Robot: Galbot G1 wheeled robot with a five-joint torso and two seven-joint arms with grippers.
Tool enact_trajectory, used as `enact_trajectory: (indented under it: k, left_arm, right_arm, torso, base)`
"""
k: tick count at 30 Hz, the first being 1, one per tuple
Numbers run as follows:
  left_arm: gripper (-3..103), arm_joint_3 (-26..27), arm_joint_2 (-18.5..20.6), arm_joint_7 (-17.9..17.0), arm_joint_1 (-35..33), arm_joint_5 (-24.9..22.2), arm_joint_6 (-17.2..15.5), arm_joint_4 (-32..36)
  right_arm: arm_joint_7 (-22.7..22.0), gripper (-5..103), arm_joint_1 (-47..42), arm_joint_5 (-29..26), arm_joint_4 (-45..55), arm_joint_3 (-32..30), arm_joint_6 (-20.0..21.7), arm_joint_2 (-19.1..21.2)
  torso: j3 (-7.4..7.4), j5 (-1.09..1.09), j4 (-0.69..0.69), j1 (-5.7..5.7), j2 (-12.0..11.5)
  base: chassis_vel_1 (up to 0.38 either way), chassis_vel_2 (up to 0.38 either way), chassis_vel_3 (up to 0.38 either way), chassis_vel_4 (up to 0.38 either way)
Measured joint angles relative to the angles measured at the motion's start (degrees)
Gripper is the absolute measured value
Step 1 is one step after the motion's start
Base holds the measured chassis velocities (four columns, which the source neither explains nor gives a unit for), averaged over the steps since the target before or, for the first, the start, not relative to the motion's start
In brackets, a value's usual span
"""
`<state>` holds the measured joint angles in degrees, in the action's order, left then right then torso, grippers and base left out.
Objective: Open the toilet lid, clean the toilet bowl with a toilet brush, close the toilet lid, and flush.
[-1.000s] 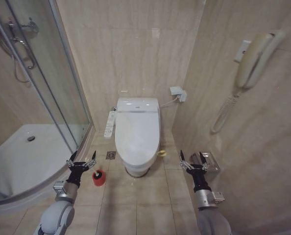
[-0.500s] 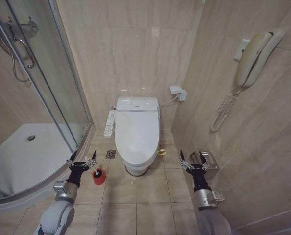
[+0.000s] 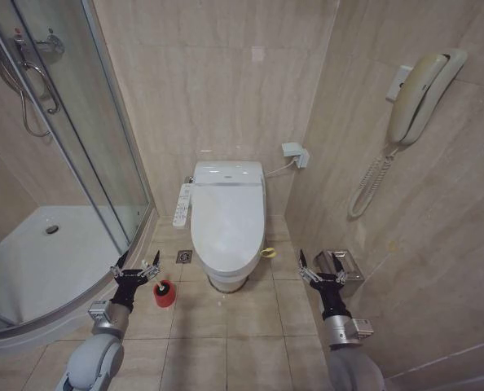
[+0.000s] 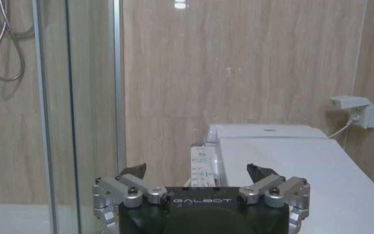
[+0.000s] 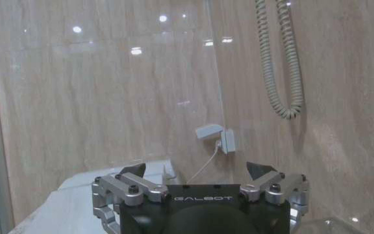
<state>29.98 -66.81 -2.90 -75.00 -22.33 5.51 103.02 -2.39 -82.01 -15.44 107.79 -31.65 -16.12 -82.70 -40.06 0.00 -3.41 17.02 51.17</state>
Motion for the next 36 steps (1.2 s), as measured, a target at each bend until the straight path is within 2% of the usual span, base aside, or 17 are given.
enact_trajectory:
  k: [36]
  left_arm:
    - [100, 0.00, 0.00, 0.00, 0.00, 0.00, 0.00, 0.00]
  right_arm:
    - [0.00, 100, 0.00, 0.00, 0.00, 0.00, 0.00, 0.00]
  torso:
    - [0.00, 0.00, 0.00, 0.00, 0.01]
  base:
    - [0.000, 0.000, 0.000, 0.000]
